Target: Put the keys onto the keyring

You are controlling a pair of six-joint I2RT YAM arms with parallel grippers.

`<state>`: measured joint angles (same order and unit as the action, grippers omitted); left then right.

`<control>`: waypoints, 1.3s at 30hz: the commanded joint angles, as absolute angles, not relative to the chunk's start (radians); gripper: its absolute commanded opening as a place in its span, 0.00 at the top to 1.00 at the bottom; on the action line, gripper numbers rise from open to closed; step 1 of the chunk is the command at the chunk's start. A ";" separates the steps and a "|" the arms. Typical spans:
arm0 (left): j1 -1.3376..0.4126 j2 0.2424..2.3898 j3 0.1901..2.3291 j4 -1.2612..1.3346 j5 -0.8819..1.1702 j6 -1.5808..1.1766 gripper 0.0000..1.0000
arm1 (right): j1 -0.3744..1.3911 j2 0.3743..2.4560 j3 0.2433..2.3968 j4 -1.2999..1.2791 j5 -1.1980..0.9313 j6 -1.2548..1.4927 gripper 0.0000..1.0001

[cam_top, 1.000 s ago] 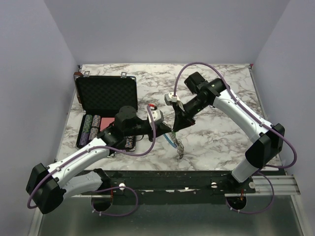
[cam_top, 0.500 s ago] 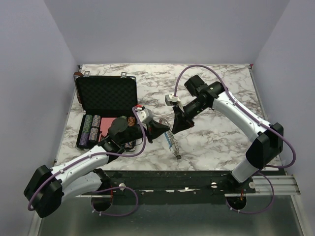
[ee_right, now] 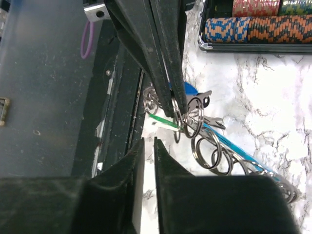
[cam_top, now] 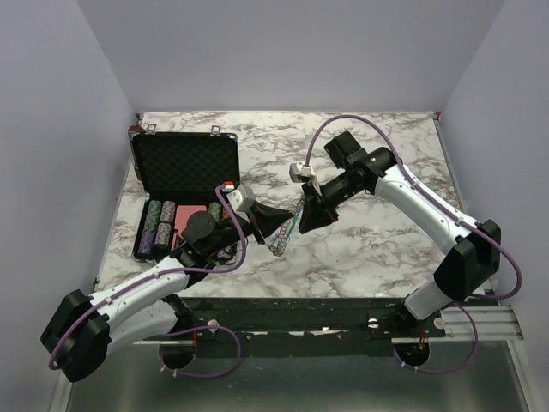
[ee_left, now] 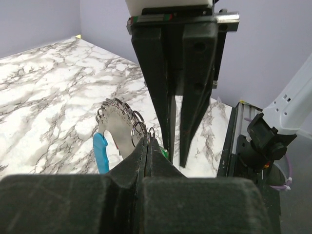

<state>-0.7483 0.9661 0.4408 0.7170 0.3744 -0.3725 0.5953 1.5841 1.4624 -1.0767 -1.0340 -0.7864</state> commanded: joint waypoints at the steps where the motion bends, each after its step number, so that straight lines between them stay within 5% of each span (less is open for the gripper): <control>1: -0.746 0.940 0.454 0.733 0.367 -0.345 1.00 | 0.586 1.531 1.479 -1.060 -1.048 -0.759 0.75; 5: -0.746 0.945 0.457 0.715 0.394 -0.327 1.00 | 0.577 1.519 1.485 -1.037 -1.068 -0.727 0.65; 15: -0.744 0.962 0.471 0.692 0.486 -0.301 1.00 | 0.551 1.493 1.494 -1.003 -1.078 -0.745 0.63; 39: -0.742 0.986 0.491 0.712 0.518 -0.319 1.00 | 0.549 1.522 1.440 -0.976 -1.085 -0.715 0.70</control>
<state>-0.7471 0.9859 0.4603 0.6415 0.5068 -0.3027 0.5503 1.5040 1.4631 -0.9970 -1.0645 -0.7292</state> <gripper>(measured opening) 0.009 0.302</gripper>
